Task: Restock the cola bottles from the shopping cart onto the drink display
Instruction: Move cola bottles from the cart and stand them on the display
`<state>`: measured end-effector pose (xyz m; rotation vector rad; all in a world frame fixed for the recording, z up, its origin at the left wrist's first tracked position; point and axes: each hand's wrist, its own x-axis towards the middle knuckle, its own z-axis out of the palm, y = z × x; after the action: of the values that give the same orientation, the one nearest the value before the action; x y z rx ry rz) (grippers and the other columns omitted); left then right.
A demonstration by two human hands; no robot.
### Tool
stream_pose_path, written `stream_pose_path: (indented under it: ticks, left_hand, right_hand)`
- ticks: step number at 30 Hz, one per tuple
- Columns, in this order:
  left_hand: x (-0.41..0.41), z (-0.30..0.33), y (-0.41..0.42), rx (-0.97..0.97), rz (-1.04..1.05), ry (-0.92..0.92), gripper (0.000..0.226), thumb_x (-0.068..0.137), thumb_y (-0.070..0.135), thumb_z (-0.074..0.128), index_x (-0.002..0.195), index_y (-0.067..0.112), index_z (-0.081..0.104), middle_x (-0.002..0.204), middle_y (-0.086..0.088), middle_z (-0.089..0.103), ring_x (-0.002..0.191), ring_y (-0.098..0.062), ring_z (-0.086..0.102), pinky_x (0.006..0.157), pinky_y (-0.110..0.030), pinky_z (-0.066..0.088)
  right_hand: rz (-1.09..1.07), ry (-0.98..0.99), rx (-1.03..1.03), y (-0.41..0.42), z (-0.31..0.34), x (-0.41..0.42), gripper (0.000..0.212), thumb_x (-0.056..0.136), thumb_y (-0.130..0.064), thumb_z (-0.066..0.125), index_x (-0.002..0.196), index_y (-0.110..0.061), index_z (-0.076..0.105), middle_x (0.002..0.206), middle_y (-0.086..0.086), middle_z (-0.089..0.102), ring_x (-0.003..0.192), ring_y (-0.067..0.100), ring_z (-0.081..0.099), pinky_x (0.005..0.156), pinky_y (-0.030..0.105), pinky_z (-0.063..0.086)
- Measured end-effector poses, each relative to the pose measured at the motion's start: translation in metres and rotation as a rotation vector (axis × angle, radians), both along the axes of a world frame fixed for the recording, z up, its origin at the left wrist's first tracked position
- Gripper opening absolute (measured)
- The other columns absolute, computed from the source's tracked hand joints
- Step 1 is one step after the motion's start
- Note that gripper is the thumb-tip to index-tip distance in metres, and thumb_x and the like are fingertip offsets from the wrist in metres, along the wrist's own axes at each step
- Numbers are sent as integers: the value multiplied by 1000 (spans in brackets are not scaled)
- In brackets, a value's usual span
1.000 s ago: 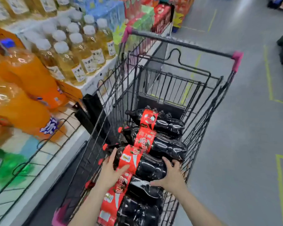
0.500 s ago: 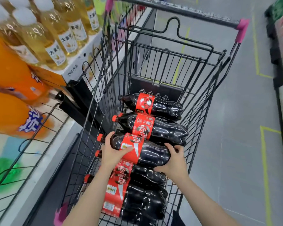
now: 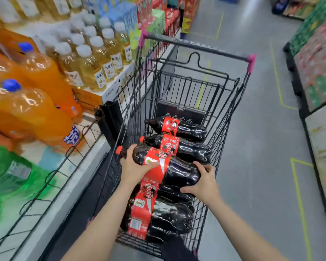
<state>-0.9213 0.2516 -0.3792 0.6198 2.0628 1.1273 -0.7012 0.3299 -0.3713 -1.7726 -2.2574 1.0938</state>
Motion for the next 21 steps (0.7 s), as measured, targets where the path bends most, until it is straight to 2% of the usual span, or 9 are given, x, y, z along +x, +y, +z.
stream_pose_path:
  ticks: [2, 5, 8, 13, 15, 17, 19, 21]
  left_hand:
    - [4, 11, -14, 40, 25, 22, 102, 55, 41, 89, 139, 41, 30, 144, -15, 24, 130, -31, 34, 103, -37, 33]
    - [15, 28, -42, 80, 65, 53, 101, 55, 39, 89, 137, 41, 32, 142, -15, 24, 128, -30, 36, 98, -31, 32]
    - [29, 41, -80, 121, 124, 83, 97, 51, 46, 89, 132, 47, 34, 139, -13, 26, 125, -28, 37, 99, -34, 35]
    - [55, 58, -148, 170, 249, 151, 91, 42, 66, 80, 122, 50, 42, 135, -8, 41, 120, -17, 33, 103, -42, 39]
    - [65, 67, -172, 187, 281, 171, 85, 42, 61, 81, 118, 49, 45, 131, -7, 42, 111, -14, 35, 98, -36, 39]
    - [74, 77, -195, 212, 320, 178, 76, 51, 47, 88, 112, 51, 43, 128, -6, 36, 108, -16, 37, 94, -29, 36]
    - [80, 84, -220, 214, 376, 208, 76, 58, 35, 89, 117, 47, 43, 128, -6, 32, 107, -14, 38, 92, -22, 32]
    - [82, 88, -247, 211, 434, 239, 77, 61, 34, 87, 125, 39, 45, 131, -6, 31, 106, -11, 38, 92, -18, 28]
  right_hand:
    - [23, 28, 36, -10, 8, 3, 106, 50, -38, 90, 141, -31, 36, 136, 4, 25, 107, 17, 45, 98, 35, 44]
    - [64, 75, 62, -29, 19, 9, 104, 50, -38, 90, 139, -33, 36, 131, 0, 26, 101, 17, 46, 99, 35, 43]
    - [133, 124, 92, -49, 27, 18, 104, 50, -37, 90, 139, -34, 36, 132, 0, 25, 97, 12, 41, 97, 35, 43]
    - [268, 138, 128, -88, 47, 34, 101, 50, -37, 89, 137, -36, 37, 132, 0, 25, 108, 20, 47, 93, 34, 43]
    - [294, 157, 129, -107, 52, 38, 102, 50, -38, 89, 138, -36, 37, 132, -1, 25, 109, 20, 48, 93, 34, 43]
    - [327, 172, 138, -125, 58, 40, 102, 50, -37, 89, 138, -35, 38, 130, -1, 26, 110, 24, 50, 95, 35, 43]
    - [369, 189, 128, -144, 65, 40, 100, 51, -34, 90, 137, -34, 39, 129, 0, 26, 111, 24, 50, 97, 33, 41]
    - [416, 224, 124, -165, 71, 38, 99, 51, -32, 91, 136, -36, 40, 126, -1, 27, 106, 21, 49, 94, 28, 39]
